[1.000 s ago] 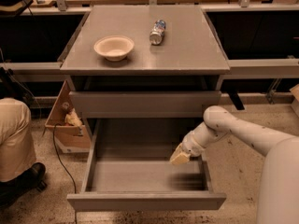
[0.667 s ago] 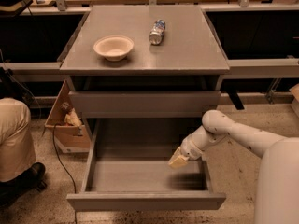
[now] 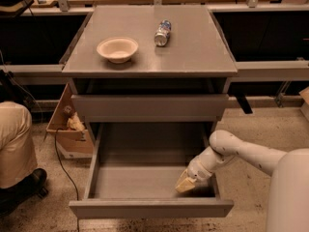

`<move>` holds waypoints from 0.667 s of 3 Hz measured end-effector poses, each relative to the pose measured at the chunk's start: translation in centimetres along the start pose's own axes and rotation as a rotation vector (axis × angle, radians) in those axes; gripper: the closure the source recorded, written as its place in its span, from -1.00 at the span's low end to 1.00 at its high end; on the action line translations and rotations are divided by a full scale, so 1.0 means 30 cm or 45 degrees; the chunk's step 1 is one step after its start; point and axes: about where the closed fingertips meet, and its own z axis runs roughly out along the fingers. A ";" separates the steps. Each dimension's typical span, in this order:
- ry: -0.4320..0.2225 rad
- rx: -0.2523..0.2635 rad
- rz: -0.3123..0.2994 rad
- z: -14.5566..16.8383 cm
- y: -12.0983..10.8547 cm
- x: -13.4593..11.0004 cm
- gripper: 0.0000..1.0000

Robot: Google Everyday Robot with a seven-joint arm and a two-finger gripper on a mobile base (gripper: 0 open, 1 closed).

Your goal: Open middle drawer

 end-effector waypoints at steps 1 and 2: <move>-0.004 -0.057 0.012 0.033 0.062 0.030 1.00; -0.018 -0.141 0.013 0.023 0.173 0.037 1.00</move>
Offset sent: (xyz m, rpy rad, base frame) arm -0.0704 0.0045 0.0279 0.0833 0.1141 0.0577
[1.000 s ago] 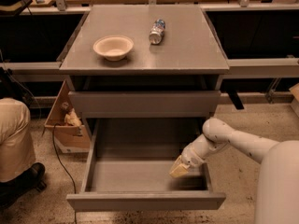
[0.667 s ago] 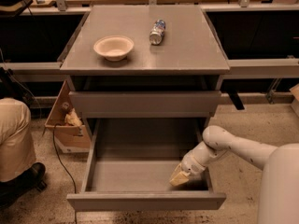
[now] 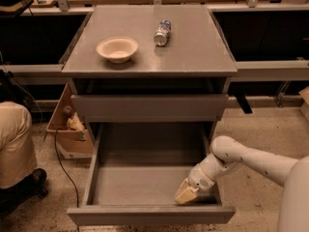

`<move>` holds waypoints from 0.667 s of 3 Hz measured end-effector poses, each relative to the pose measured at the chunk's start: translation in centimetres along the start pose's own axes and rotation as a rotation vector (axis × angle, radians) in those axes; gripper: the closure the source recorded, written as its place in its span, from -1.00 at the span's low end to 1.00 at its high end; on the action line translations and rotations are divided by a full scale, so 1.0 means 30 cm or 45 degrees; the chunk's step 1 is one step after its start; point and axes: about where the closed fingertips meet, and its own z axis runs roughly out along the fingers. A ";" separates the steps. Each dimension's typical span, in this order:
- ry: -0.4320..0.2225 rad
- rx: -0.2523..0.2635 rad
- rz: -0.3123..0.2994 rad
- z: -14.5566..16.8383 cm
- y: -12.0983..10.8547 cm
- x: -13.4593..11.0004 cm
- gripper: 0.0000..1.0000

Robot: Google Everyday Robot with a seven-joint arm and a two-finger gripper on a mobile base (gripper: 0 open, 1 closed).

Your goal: Open middle drawer

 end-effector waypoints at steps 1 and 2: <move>-0.009 -0.054 0.000 -0.010 0.077 -0.006 1.00; -0.023 -0.089 0.006 -0.020 0.132 -0.007 1.00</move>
Offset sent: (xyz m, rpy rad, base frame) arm -0.0427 0.0004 0.0424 0.0661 0.0708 0.0221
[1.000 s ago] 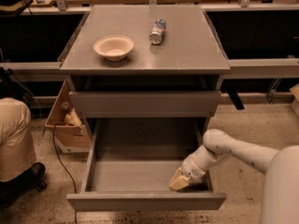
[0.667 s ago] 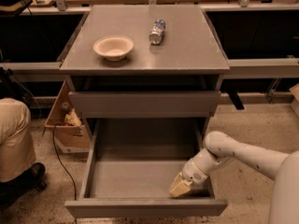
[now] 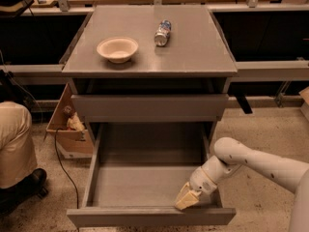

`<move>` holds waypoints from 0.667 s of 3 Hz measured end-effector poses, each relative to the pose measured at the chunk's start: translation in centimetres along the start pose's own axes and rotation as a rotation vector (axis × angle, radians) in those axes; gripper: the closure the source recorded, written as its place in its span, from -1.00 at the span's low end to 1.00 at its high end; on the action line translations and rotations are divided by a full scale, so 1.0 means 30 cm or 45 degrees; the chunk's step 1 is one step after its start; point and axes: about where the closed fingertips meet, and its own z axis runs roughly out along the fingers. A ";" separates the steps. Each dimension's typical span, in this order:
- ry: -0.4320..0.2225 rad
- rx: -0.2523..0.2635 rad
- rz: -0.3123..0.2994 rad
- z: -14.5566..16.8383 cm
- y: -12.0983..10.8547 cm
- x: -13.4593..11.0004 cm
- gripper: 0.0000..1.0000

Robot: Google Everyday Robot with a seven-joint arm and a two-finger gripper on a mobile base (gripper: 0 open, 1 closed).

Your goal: Open middle drawer

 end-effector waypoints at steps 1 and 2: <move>-0.012 0.095 -0.008 -0.109 -0.007 -0.001 1.00; -0.009 0.249 -0.025 -0.281 -0.042 0.009 1.00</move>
Offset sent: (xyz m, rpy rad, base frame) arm 0.0795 -0.1197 0.0826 -0.1541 -0.2922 -0.1731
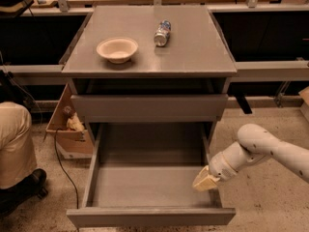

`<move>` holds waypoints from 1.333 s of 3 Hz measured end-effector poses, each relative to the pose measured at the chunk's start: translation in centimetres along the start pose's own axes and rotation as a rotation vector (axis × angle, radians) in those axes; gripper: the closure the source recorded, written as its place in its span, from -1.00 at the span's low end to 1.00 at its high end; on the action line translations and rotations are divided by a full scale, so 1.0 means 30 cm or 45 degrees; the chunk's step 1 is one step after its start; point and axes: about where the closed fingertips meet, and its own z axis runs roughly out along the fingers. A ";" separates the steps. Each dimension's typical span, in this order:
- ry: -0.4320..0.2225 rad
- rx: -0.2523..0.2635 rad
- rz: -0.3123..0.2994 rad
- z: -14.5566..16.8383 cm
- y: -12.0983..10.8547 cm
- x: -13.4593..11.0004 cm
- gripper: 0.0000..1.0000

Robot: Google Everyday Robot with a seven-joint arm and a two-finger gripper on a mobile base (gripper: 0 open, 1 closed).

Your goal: Open middle drawer

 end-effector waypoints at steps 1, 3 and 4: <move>0.054 0.208 -0.032 -0.233 -0.056 0.013 1.00; 0.110 0.378 -0.079 -0.461 -0.088 -0.021 0.62; 0.110 0.378 -0.079 -0.461 -0.088 -0.021 0.19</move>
Offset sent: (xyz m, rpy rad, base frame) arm 0.0833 -0.1447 0.1516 -0.3039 -0.3601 -0.1059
